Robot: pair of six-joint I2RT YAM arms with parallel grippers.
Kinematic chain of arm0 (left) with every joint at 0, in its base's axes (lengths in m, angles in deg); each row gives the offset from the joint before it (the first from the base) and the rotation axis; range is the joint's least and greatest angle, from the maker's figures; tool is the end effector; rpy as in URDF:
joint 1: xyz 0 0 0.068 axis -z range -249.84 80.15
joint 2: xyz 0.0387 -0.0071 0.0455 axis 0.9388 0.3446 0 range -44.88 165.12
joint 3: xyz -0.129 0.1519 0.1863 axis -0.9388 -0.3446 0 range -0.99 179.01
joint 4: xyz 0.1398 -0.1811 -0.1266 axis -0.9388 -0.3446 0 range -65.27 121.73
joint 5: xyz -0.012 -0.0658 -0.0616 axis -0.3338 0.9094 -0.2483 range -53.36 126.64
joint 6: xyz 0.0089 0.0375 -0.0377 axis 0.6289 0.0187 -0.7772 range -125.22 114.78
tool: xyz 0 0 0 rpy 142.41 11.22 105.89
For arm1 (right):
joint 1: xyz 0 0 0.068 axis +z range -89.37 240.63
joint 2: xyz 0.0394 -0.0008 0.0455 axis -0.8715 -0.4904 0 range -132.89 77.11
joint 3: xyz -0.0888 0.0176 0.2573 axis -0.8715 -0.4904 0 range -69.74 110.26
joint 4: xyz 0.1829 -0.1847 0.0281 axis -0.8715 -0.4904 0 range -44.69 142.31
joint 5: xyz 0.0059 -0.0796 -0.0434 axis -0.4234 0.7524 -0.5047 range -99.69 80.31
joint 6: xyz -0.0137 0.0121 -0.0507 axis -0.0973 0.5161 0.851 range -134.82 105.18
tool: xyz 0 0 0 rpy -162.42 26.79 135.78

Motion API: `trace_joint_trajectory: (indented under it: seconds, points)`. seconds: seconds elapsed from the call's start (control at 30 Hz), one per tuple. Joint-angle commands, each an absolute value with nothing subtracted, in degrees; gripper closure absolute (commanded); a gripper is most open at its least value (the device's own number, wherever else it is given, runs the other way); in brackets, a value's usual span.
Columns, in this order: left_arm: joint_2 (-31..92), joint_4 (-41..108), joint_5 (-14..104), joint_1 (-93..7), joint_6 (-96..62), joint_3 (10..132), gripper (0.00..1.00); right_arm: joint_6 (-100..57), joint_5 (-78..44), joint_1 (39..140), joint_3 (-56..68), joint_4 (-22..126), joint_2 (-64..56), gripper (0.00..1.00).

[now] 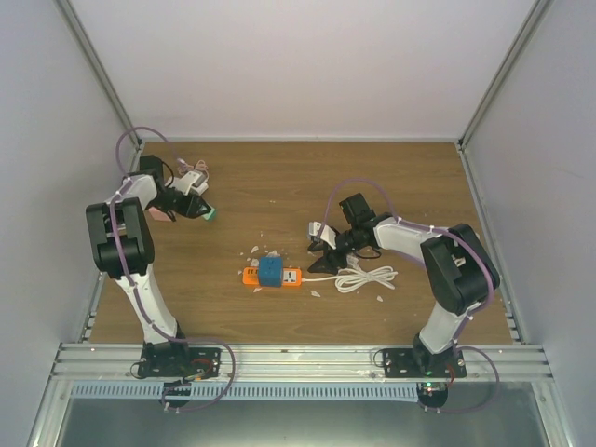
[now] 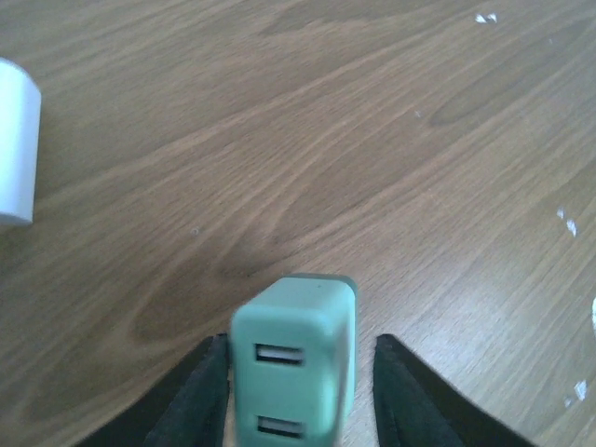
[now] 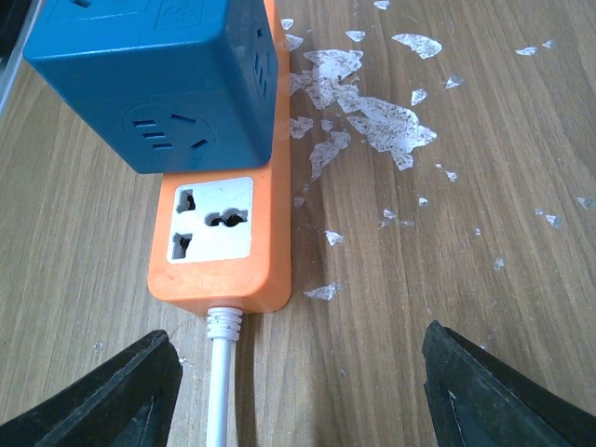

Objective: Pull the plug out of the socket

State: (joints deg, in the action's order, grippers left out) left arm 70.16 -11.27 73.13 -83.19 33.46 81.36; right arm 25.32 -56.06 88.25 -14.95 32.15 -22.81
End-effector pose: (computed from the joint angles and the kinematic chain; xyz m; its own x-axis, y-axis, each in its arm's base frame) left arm 0.3900 0.0708 0.1714 -0.7627 0.3356 -0.5529 0.5560 0.7769 -0.2954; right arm 0.2733 0.1722 0.1527 -0.2364 -0.6257 -0.7434 -0.9684 0.0887 0.2333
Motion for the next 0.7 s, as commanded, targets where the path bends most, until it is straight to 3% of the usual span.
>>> trace_joint_trajectory:
  seconds: [0.0,0.1,0.43,0.67]
  points:
    - [71.16,-9.16,72.73,-84.29,31.96,82.52,0.51,25.07,-56.80,87.95,-13.80,31.40,-23.61,0.27]
    - [70.25,-8.45,71.93,-84.67,31.37,82.97,0.42,25.07,-56.80,87.88,-13.92,31.41,-23.55,0.27]
    - [61.32,-8.43,74.09,-84.21,34.65,79.43,0.32,24.06,-59.56,87.88,-15.49,33.82,-20.94,0.27]
    - [50.81,-9.82,80.11,-82.76,38.98,71.94,0.15,20.74,-63.61,88.19,-19.27,39.57,-17.64,0.26]
